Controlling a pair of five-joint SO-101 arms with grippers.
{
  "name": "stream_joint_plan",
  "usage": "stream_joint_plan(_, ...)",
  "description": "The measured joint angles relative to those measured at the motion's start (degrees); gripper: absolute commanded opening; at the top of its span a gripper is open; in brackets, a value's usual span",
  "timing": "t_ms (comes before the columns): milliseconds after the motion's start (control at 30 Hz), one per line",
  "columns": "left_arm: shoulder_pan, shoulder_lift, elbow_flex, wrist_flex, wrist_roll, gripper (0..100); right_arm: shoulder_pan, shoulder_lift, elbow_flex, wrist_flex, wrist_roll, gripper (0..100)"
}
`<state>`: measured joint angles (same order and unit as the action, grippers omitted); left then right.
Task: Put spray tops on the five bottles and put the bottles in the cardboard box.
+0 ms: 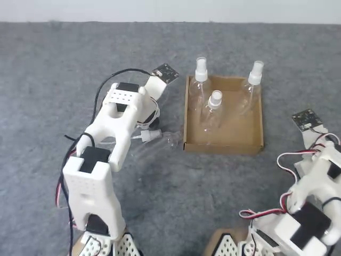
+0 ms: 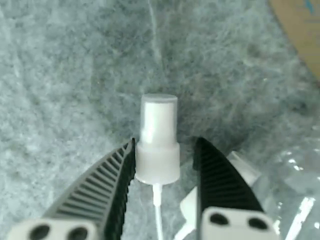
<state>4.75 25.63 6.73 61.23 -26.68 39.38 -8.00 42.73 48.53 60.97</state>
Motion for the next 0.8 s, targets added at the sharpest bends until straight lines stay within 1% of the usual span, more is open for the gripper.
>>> stream_joint_plan(167,-0.09,0.00,-0.09,2.20,0.44,5,0.09,-0.09,0.00,0.00,0.00,23.9)
stream_joint_plan(300,-3.43,-0.88,-2.99,7.12,4.48,5,0.09,-4.04,0.00,3.87,0.00,24.0)
stream_joint_plan(500,-7.56,-9.49,-7.38,13.98,7.56,5,0.18,-15.65,0.00,15.03,0.00,24.0)
stream_joint_plan(567,-8.00,-13.36,-7.56,16.62,8.35,5,1.76,-18.55,0.00,18.11,0.09,24.0)
stream_joint_plan(667,-8.79,-19.43,-7.56,21.45,10.11,5,4.40,-20.22,0.00,19.43,0.00,24.0)
stream_joint_plan(800,-8.35,-27.08,-7.56,26.99,10.20,5,6.42,-20.31,0.00,19.60,0.00,24.0)
